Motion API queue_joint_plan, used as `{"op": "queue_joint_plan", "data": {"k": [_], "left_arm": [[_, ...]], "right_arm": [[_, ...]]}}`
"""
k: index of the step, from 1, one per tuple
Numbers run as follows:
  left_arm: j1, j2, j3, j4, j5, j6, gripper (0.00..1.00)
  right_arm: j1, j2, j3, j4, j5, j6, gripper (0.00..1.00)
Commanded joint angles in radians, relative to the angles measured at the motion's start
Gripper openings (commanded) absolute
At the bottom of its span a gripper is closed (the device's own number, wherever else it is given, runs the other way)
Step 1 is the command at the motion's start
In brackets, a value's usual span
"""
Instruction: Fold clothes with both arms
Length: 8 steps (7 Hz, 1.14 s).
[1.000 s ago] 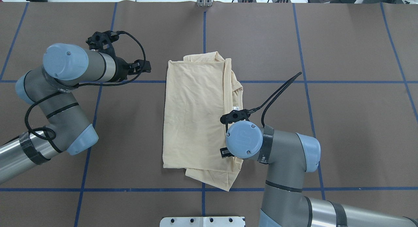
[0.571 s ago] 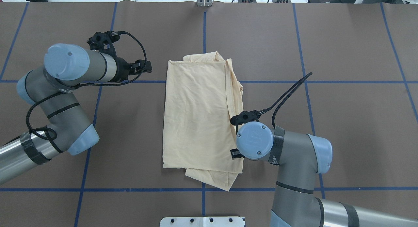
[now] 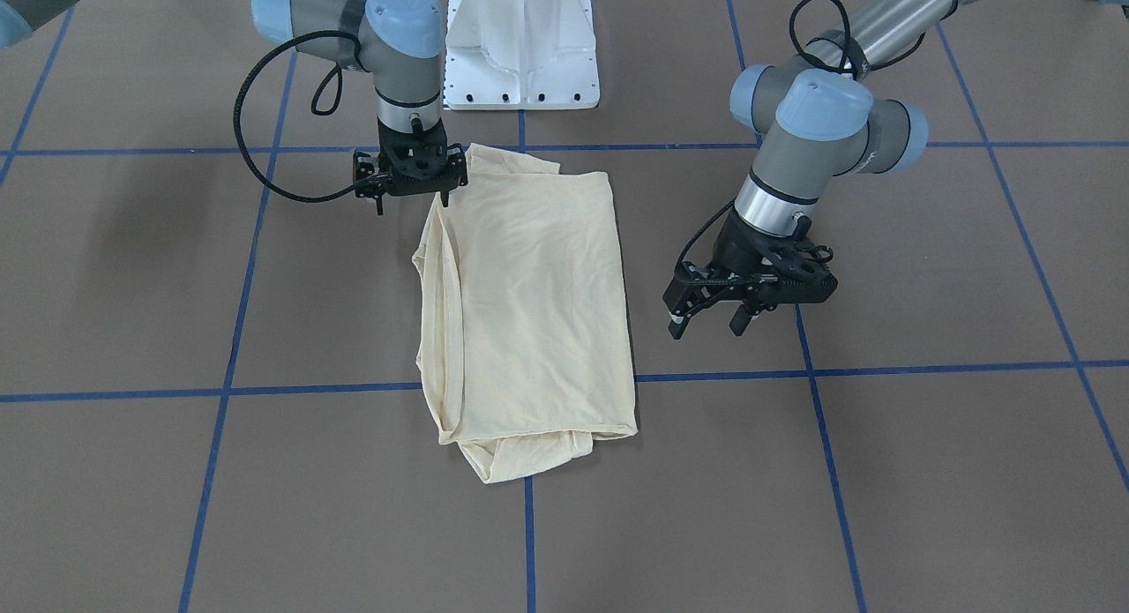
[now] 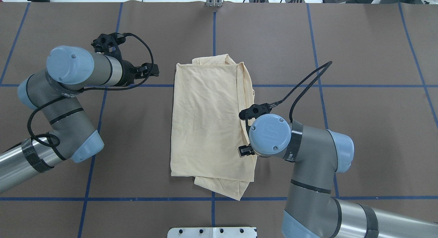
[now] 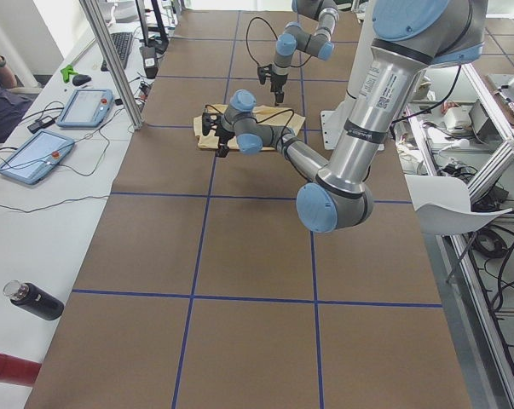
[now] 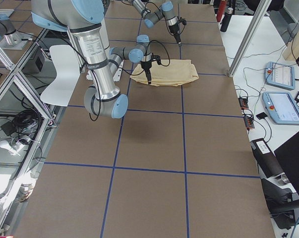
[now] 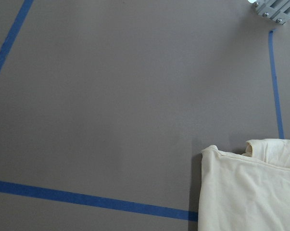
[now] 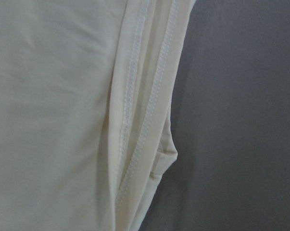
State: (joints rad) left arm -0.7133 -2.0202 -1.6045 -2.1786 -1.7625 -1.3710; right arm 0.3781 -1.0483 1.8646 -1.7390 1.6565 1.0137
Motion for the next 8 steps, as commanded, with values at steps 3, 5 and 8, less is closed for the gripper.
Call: {"op": "queue_joint_plan", "data": {"k": [3, 5, 8], "left_arm": [[0.0, -0.005, 0.017, -0.001, 0.0, 0.003, 1.0], [0.0, -0.005, 0.017, -0.001, 0.0, 0.003, 1.0], [0.0, -0.008, 0.02, -0.001, 0.0, 0.001, 1.0]], "right_arm": [[0.05, 0.106, -0.204, 0.143, -0.026, -0.096, 1.0], [0.053, 0.106, -0.246, 0.171, -0.02, -0.099, 1.0], [0.062, 0.09, -0.245, 0.167, 0.012, -0.099, 1.0]]}}
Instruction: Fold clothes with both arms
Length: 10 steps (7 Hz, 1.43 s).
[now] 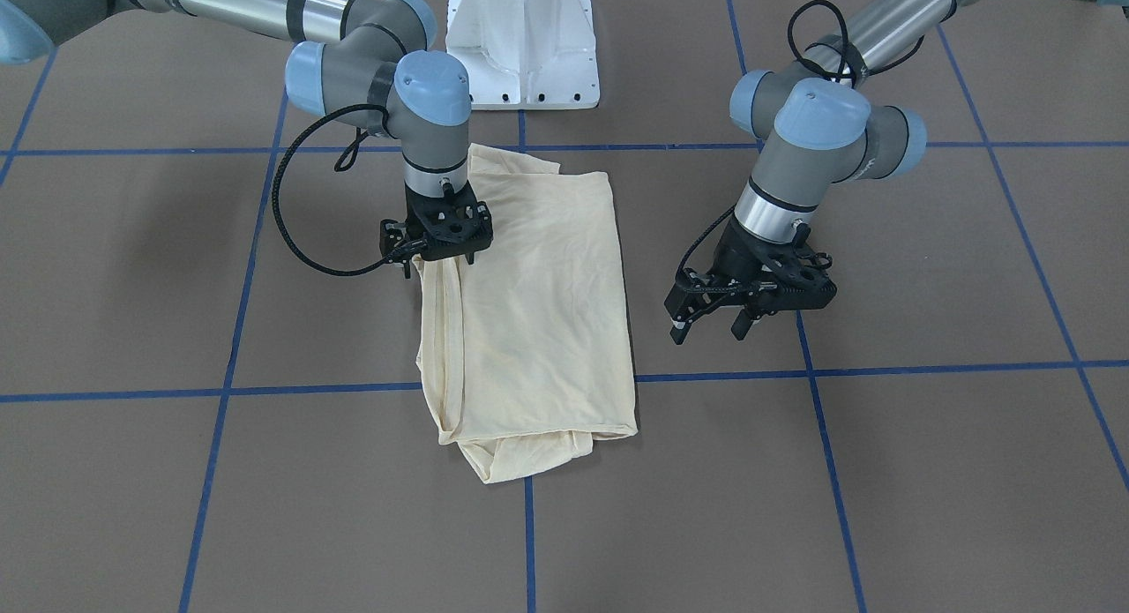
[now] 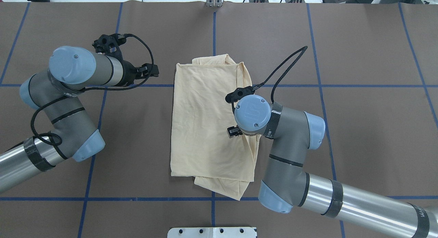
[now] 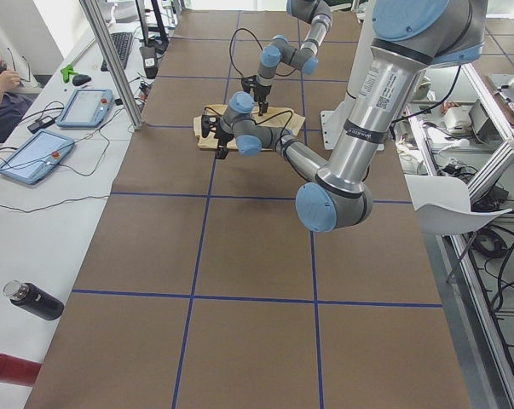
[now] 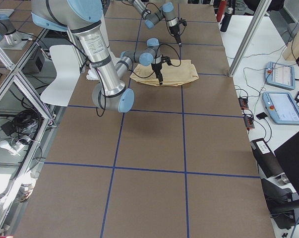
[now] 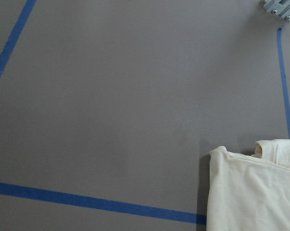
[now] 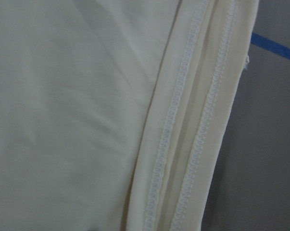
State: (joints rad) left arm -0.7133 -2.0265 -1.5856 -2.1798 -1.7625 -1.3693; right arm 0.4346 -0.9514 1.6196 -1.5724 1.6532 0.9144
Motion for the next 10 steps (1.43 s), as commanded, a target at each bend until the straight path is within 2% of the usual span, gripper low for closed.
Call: {"op": "queue_joint_plan", "data": {"k": [1, 4, 6, 8, 10], "left_arm": [[0.0, -0.001, 0.002, 0.0, 0.0, -0.001, 1.0], [0.002, -0.006, 0.006, 0.0, 0.002, -0.005, 1.0], [0.002, -0.006, 0.006, 0.0, 0.002, -0.007, 1.0], [0.003, -0.006, 0.004, 0.0, 0.002, -0.007, 1.0], [0.003, -0.005, 0.006, 0.0, 0.0, -0.005, 1.0]], "right_arm": [[0.019, -0.01, 0.002, 0.0, 0.035, 0.0, 1.0], [0.032, -0.043, 0.016, -0.008, 0.051, 0.001, 1.0], [0.042, -0.055, 0.069, -0.096, 0.056, -0.002, 1.0], [0.044, -0.119, 0.129, -0.098, 0.056, -0.002, 1.0], [0.082, -0.101, 0.131, -0.083, 0.074, -0.017, 1.0]]}}
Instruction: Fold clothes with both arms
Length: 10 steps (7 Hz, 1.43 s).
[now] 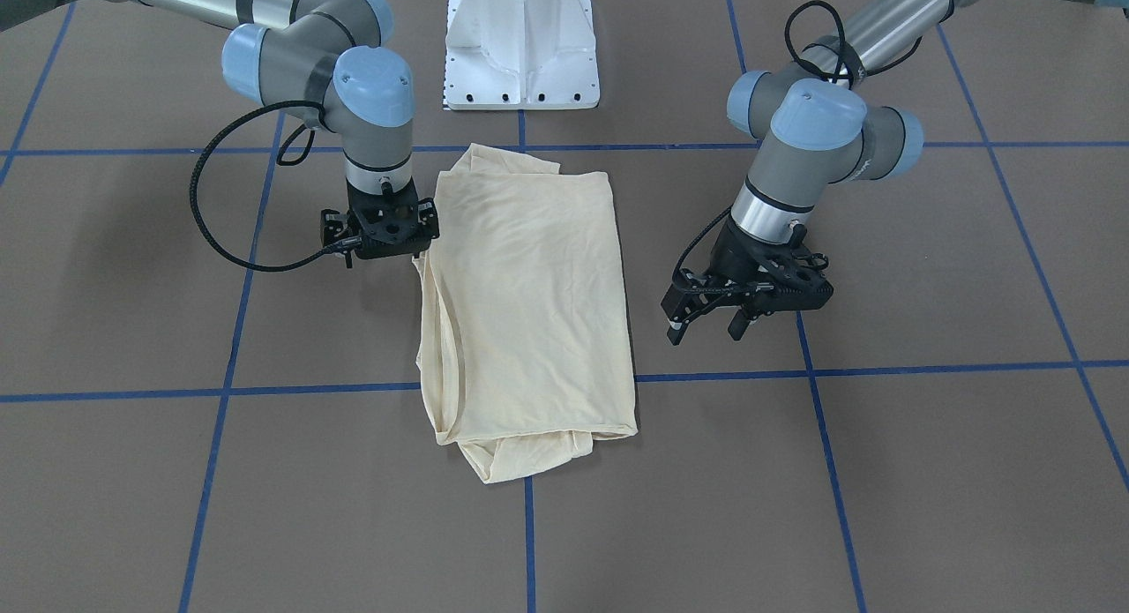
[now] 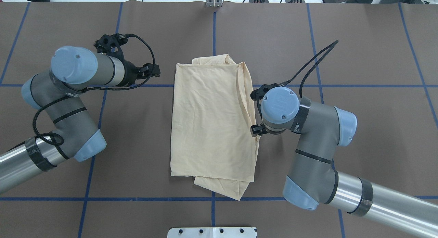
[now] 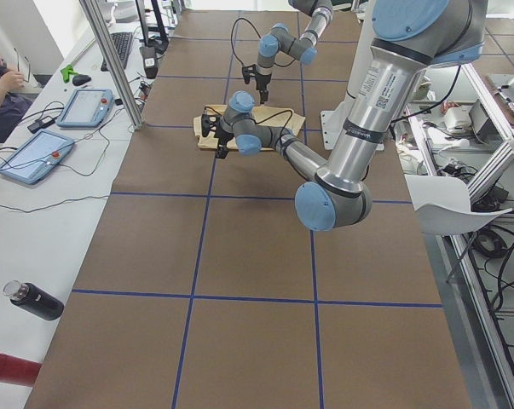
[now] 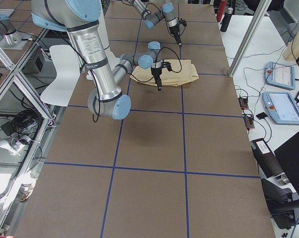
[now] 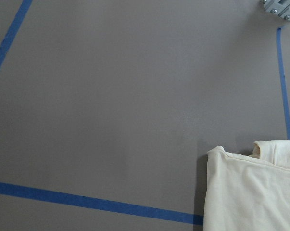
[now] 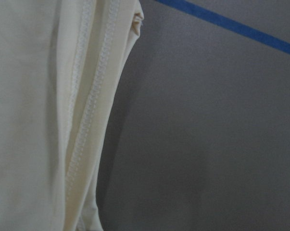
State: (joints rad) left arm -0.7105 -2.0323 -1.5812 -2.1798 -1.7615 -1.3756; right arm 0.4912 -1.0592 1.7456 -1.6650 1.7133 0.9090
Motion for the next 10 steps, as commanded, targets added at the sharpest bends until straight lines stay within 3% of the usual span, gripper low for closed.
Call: {"op": "queue_joint_plan", "data": {"k": [1, 2, 4, 5, 10], "left_arm": [[-0.001, 0.001, 0.001, 0.0, -0.001, 0.003, 1.0], [0.0, 0.001, 0.001, 0.0, 0.0, 0.001, 1.0], [0.0, 0.003, 0.001, 0.0, -0.001, 0.004, 1.0], [-0.001, 0.004, 0.001, 0.0, -0.001, 0.006, 1.0], [0.0, 0.001, 0.007, -0.002, -0.001, 0.003, 1.0]], "right_arm": [[0.044, 0.062, -0.01, 0.024, 0.011, -0.051, 1.0], [0.059, 0.1, -0.059, 0.027, 0.006, -0.055, 1.0], [0.069, 0.186, -0.261, 0.201, -0.004, -0.055, 1.0], [0.076, 0.188, -0.311, 0.244, -0.01, -0.058, 1.0], [0.101, 0.174, -0.34, 0.251, -0.004, -0.101, 1.0]]}}
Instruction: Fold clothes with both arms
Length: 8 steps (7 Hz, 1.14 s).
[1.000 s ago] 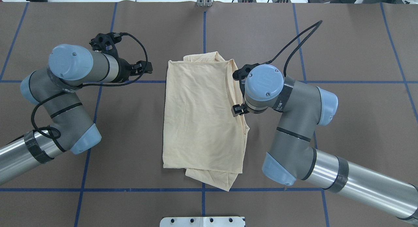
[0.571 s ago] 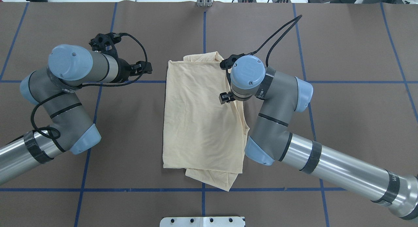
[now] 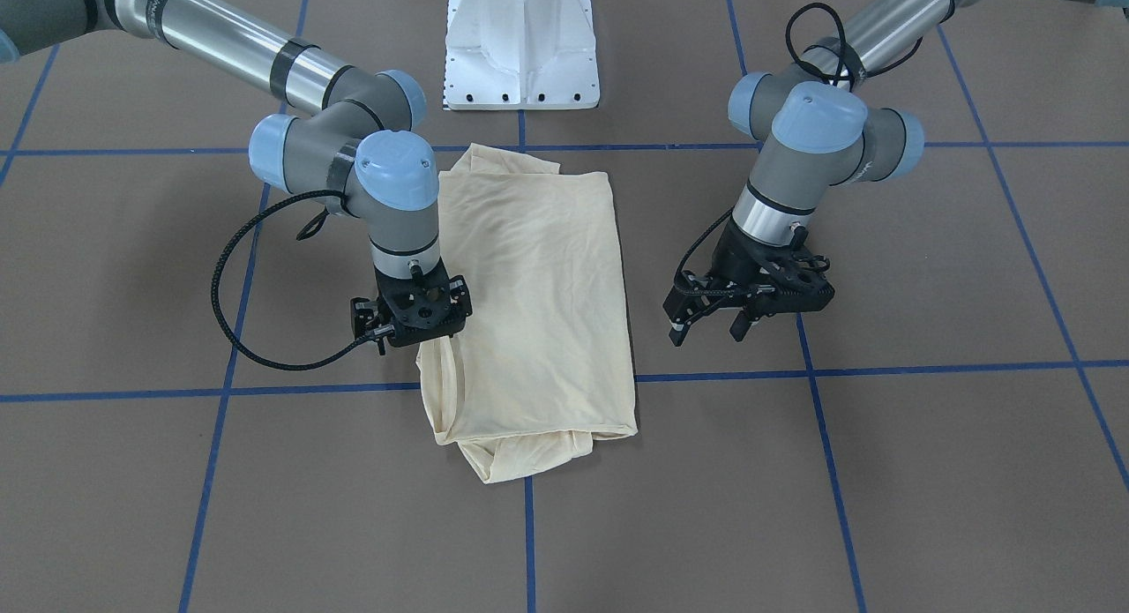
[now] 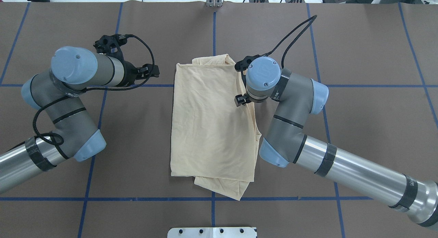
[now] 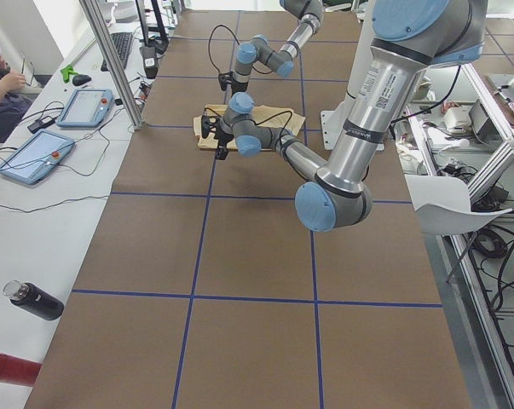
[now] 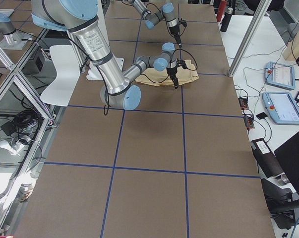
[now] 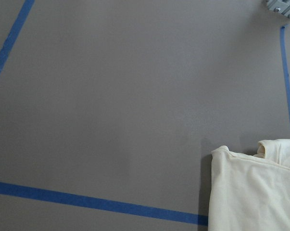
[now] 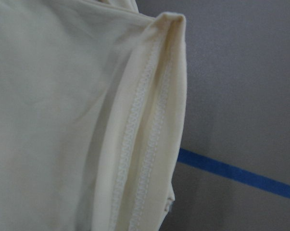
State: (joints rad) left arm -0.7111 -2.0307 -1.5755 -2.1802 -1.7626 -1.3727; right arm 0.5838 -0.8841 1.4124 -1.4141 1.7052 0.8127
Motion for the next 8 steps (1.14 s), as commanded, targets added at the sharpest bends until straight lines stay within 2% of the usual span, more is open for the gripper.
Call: {"op": "queue_joint_plan", "data": {"k": [1, 3, 5, 6, 7, 8], "left_arm": [[0.001, -0.002, 0.002, -0.001, 0.0, -0.002, 1.0], [0.001, 0.0, 0.002, 0.0, 0.0, -0.002, 1.0], [0.001, -0.003, -0.006, -0.001, 0.0, -0.008, 1.0], [0.004, -0.002, -0.018, -0.001, -0.002, -0.022, 1.0], [0.015, -0.002, -0.026, -0.001, -0.021, -0.067, 1.0], [0.066, 0.013, -0.079, -0.035, -0.021, -0.159, 1.0]], "right_arm": [[0.027, -0.007, -0.007, -0.003, 0.011, -0.03, 1.0], [0.068, -0.05, 0.0, 0.007, 0.043, -0.099, 1.0], [0.109, -0.05, 0.032, -0.003, 0.146, -0.096, 1.0], [0.117, -0.071, 0.083, -0.006, 0.171, -0.087, 1.0], [0.122, -0.097, 0.156, -0.055, 0.204, -0.077, 1.0], [0.123, -0.104, 0.24, -0.142, 0.232, 0.006, 1.0]]}}
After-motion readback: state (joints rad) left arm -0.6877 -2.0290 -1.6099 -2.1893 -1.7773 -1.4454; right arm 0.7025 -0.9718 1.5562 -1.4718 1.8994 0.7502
